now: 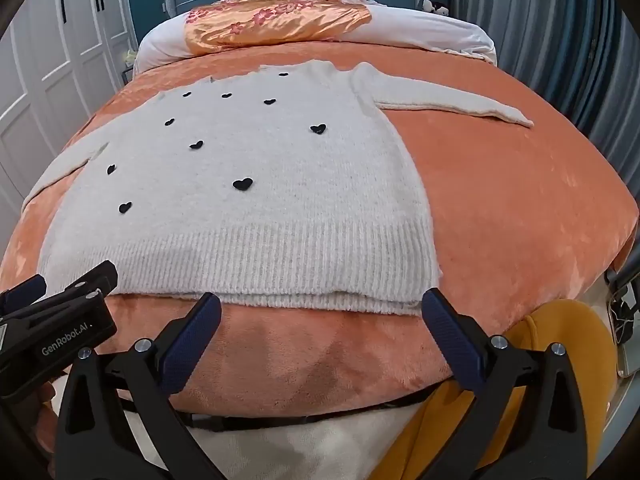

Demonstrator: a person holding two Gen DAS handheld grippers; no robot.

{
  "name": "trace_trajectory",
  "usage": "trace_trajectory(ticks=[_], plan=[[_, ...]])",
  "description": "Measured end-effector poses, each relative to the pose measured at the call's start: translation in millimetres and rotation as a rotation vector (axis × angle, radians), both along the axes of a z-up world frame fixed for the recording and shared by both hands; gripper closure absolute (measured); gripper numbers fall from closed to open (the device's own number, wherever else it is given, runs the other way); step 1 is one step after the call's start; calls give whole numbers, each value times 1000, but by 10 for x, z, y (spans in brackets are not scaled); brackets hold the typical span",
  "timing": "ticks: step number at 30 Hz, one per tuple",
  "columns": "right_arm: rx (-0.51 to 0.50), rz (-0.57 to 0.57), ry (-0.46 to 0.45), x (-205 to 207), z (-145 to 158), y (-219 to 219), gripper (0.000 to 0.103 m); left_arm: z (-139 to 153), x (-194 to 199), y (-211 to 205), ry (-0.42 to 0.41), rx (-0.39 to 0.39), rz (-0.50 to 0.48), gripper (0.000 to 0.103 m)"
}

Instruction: Fold small clothes

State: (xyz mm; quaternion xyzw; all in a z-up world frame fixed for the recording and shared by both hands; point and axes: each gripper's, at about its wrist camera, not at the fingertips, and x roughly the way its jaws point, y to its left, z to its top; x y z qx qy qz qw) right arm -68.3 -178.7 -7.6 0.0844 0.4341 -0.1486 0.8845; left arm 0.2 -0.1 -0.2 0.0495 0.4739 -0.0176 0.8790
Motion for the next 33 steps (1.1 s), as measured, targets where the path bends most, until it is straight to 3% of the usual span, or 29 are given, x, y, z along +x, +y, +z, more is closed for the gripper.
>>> trace_trajectory(ticks=[8, 23, 28, 33], plan=[[8, 7, 2, -7, 19, -26, 5, -22, 19, -25, 11, 9, 24, 7], [-9, 12, 19, 54, 131, 0, 5, 195, 57, -47, 3, -26, -24, 8], [-46, 46, 11, 96, 237, 121, 5, 285, 35, -217, -30, 14, -61, 8], [-47, 18, 14, 131, 264, -18, 5, 370, 93, -186, -34, -6, -37, 8]])
